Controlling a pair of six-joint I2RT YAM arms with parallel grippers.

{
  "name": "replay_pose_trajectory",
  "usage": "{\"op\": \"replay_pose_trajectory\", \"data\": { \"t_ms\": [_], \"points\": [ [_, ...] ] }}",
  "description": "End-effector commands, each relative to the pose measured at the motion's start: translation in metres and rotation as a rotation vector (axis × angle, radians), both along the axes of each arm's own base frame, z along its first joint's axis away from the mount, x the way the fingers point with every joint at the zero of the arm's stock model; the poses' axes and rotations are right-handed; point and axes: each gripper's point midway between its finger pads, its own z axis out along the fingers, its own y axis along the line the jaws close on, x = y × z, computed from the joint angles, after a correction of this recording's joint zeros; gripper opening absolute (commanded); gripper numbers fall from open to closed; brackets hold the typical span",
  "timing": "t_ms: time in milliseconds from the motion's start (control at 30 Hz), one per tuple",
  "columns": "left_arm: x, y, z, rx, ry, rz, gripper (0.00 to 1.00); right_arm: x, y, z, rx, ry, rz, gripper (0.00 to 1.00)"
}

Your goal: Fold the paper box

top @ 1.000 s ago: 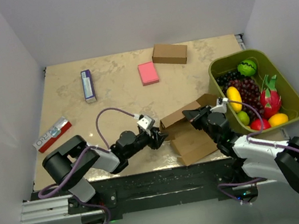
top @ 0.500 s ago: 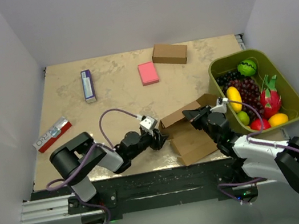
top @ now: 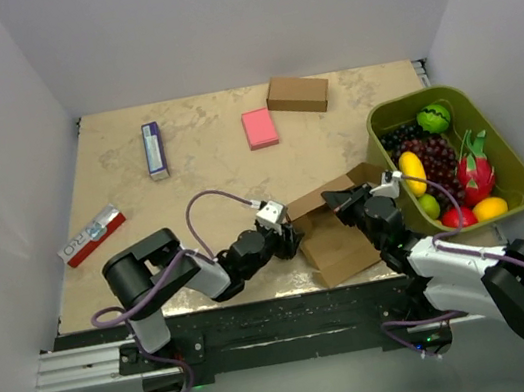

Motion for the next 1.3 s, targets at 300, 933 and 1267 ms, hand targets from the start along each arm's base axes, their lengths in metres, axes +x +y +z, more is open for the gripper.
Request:
{"op": "replay_pose_trajectory", "data": {
  "t_ms": [300,933,1267],
  "points": [
    [0.034,0.014,-0.024,0.169,-0.004,0.246,0.43,-0.003,-0.008,-0.002,-0.001,0.018,-0.039,0.0],
    [0.044,0.048,0.01,0.248,-0.154,0.369,0.01,-0.006,0.003,-0.005,-0.038,0.073,-0.025,0.0],
    [0.035,0.064,-0.004,0.324,-0.033,0.268,0.0,-0.005,0.008,0.031,-0.067,0.007,0.011,0.54]
  ]
}}
